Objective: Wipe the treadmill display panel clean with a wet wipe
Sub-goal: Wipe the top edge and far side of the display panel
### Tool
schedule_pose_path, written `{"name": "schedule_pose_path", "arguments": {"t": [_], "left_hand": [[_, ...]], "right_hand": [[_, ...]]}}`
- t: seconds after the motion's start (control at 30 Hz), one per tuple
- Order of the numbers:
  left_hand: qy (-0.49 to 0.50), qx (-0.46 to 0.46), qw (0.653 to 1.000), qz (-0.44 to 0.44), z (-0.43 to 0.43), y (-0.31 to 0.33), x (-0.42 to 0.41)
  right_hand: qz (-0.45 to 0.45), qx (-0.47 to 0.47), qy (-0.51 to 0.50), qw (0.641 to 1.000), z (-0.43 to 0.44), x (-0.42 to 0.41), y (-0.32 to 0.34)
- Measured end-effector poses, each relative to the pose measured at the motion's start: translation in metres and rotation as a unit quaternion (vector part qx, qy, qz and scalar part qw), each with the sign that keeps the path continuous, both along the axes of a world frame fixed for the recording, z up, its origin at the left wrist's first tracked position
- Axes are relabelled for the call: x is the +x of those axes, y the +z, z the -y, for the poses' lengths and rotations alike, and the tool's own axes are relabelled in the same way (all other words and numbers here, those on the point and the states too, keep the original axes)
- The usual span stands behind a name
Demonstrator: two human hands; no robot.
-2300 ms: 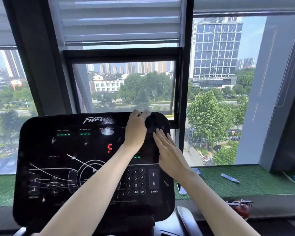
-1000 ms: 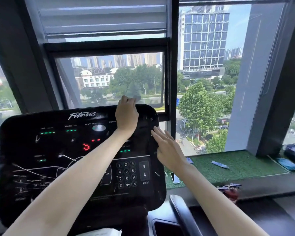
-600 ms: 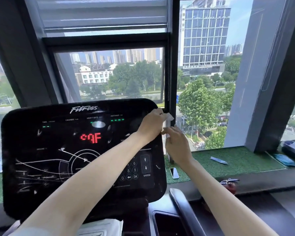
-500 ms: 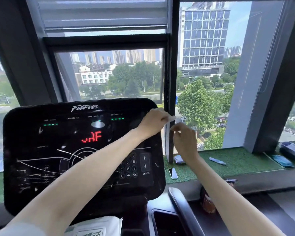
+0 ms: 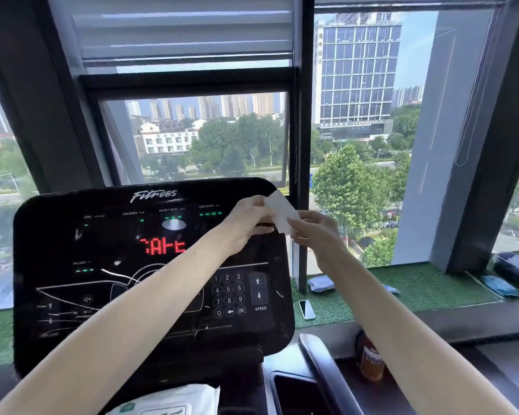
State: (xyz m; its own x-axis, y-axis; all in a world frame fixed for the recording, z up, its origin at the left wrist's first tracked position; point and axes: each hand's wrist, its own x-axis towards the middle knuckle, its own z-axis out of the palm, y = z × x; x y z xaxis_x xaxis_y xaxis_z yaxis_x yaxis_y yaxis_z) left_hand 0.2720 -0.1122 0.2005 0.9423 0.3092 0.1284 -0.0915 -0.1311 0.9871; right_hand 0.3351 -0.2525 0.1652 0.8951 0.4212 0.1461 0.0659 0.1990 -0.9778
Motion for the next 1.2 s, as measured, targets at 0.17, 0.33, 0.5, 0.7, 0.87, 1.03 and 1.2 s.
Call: {"name": "schedule_pose_path", "arguments": {"t": [0.17, 0.33, 0.5, 0.7, 0.87, 1.03, 1.2], "left_hand": [[-0.01, 0.115, 0.992, -0.042, -0.012, 0.003, -0.011], [0.129, 0.37, 0.918, 0.056, -0.015, 0.016, 0.005], [0.242, 0.662, 0.682, 0.195, -0.023, 0.022, 0.025], [0.054, 0.732, 0.662, 0.152, -0.026, -0.025, 0.033], [0.153, 0.67, 0.714, 0.132, -0.046, 0.004, 0.041], [-0.005, 0.739, 0.651, 0.175, -0.027, -0.019, 0.022], [0.109, 0.676, 0.709, 0.17, -0.037, -0.01, 0.033]], "right_hand": [[0.069, -0.05, 0.026, 0.996, -0.007, 0.002, 0.0], [0.221, -0.106, -0.157, 0.957, -0.021, 0.011, -0.006], [0.304, -0.222, -0.109, 0.92, -0.027, 0.001, -0.033], [0.439, -0.283, -0.112, 0.845, -0.023, -0.006, -0.06], [0.502, -0.311, -0.105, 0.801, -0.023, -0.008, -0.07], [0.526, -0.353, -0.068, 0.771, -0.022, -0.006, -0.07], [0.551, -0.377, -0.073, 0.74, -0.021, -0.007, -0.072]]}}
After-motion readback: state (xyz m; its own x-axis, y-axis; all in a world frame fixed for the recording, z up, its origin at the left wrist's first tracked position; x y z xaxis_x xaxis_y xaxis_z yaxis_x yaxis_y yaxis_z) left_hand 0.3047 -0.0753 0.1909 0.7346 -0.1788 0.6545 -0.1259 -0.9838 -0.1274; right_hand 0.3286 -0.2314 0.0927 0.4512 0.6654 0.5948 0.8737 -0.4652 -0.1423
